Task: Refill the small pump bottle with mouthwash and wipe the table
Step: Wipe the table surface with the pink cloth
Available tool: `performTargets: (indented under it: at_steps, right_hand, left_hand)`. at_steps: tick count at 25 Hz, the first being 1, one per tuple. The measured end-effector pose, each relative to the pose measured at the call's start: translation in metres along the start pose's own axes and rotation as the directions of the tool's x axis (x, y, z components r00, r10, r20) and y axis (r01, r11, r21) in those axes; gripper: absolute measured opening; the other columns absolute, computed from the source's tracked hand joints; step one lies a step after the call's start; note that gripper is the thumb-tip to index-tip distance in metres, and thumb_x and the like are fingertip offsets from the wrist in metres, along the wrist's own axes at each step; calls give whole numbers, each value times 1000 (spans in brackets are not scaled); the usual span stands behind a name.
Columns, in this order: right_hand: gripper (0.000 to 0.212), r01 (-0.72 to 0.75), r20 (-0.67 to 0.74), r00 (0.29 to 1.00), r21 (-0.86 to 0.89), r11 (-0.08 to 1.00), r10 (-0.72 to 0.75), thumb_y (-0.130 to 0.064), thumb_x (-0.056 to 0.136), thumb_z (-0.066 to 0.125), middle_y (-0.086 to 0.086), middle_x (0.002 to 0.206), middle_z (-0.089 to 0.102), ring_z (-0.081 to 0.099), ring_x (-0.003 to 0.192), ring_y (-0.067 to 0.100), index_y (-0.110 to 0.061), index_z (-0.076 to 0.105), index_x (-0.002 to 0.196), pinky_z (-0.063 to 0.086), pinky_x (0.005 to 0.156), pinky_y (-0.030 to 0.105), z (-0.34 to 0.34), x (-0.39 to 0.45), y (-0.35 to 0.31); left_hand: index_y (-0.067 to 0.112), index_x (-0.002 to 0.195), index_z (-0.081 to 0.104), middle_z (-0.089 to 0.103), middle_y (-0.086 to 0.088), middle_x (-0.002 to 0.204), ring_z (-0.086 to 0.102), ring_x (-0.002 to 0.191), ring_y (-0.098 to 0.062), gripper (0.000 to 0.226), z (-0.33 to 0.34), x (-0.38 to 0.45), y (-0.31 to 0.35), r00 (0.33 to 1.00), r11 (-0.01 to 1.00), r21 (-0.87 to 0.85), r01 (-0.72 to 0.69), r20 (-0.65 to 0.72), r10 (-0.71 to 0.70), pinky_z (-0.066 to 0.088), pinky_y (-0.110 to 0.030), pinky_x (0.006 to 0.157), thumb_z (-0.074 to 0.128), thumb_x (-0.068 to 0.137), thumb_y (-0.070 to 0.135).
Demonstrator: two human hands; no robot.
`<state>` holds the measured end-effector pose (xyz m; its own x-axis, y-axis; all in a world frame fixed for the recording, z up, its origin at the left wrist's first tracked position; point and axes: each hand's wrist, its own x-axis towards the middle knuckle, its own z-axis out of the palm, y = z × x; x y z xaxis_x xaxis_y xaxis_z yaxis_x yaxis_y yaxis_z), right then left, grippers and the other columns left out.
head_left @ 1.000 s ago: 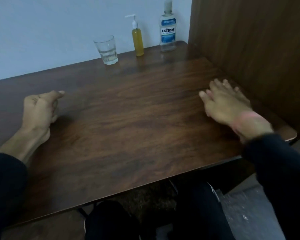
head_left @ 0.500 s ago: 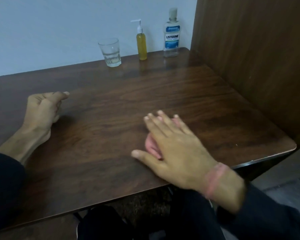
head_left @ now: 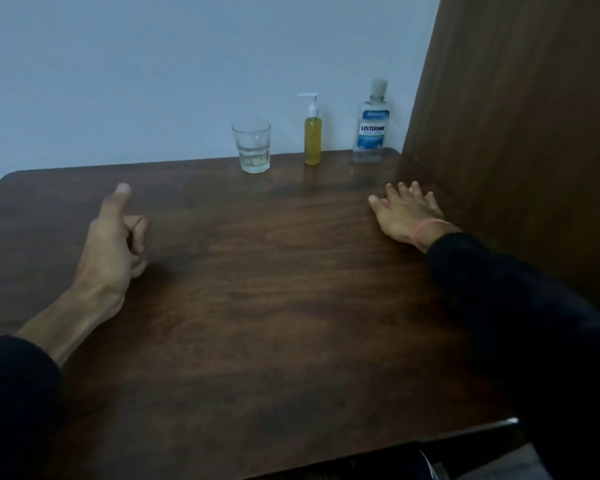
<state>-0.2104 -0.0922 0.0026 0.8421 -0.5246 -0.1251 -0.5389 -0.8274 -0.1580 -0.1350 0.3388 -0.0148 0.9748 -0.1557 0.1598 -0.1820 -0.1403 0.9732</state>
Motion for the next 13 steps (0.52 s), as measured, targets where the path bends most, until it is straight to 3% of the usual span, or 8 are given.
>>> performTargets:
  at_steps: [2,5,9,13]
  right_hand:
    - [82,-34,-34,999,23,999,35,-70,110,9,8,184,2,-6,170,29,-21,11,176,-5,136,52,2,16,-38]
    - [93,115,-40,993,35,993,-114,-80,102,-1,9,184,5,-6,170,30,-26,10,176,-7,136,52,17,21,-98]
    - [80,286,-28,958,15,958,-286,-72,106,0,6,184,2,-9,170,27,-32,9,175,-9,135,51,32,10,-146]
    - [71,490,55,871,-10,872,-489,-61,113,9,3,184,-4,-13,169,24,-29,2,176,-10,136,49,38,-38,-182]
  left_hand:
    - [21,57,30,22,2,54,15,44,-15,80,5,-2,4,1000,1000,18,10,13,-10,13,-26,45,33,104,86]
    - [27,64,23,16,2,60,10,47,-15,67,8,-6,9,999,1000,26,17,-36,-16,7,-31,50,36,106,78]
    - [29,63,24,17,4,60,9,48,-13,61,13,-4,13,998,999,34,39,-41,-38,12,-24,47,29,117,55]
    - [28,79,17,16,4,63,12,43,-9,40,16,-9,27,988,994,6,113,-110,-112,15,-24,44,26,118,31]
